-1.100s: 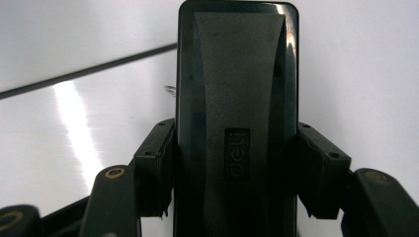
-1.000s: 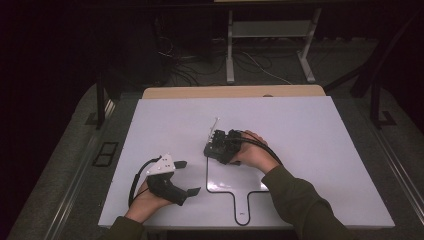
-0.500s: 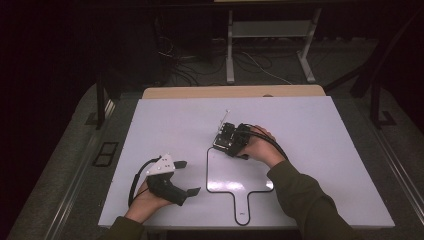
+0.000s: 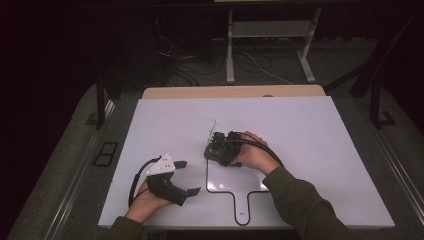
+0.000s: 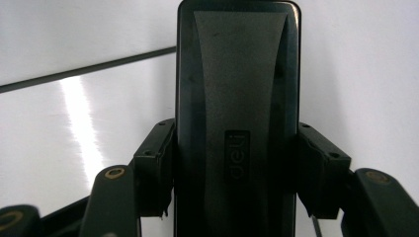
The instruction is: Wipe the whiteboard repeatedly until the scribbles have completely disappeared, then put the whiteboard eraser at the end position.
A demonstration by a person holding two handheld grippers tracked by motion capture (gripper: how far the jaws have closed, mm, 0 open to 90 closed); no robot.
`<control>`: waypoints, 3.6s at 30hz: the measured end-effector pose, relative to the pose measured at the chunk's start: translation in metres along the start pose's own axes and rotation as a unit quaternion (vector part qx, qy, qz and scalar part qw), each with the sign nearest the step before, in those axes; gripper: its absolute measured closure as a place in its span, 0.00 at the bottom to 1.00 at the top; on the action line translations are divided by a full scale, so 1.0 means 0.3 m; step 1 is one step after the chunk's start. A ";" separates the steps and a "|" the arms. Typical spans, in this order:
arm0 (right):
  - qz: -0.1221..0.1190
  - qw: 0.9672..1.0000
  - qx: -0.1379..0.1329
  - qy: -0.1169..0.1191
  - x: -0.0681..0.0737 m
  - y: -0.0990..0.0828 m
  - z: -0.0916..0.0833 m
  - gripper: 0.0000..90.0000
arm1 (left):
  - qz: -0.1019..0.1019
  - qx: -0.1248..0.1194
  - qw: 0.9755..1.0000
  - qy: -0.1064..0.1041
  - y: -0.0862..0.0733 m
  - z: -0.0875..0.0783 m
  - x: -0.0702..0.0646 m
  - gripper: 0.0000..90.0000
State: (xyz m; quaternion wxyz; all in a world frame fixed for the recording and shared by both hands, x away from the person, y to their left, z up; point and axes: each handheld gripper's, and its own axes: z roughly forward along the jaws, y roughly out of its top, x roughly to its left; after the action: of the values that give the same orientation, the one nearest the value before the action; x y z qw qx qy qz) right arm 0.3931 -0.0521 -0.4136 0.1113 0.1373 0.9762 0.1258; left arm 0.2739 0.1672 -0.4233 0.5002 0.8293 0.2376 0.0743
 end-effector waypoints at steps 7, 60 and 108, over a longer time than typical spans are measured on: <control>0.035 0.999 0.011 -0.020 -0.079 -0.055 0.001 0.43 | 0.000 0.000 1.000 0.000 -0.001 0.001 0.002 0.00; -0.040 0.997 -0.030 0.063 0.181 -0.071 -0.050 0.43 | -0.003 0.000 1.000 -0.001 -0.003 0.005 0.002 0.00; 0.227 0.961 -0.158 0.013 -0.304 -0.236 -0.104 0.43 | -0.004 0.003 1.000 0.002 -0.014 -0.007 0.013 0.00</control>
State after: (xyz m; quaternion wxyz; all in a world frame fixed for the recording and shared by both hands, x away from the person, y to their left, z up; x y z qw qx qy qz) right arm 0.4538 -0.1518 -0.3872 0.0874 0.3342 0.8885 0.3019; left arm 0.2753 0.1722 -0.4263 0.4976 0.8297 0.2420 0.0735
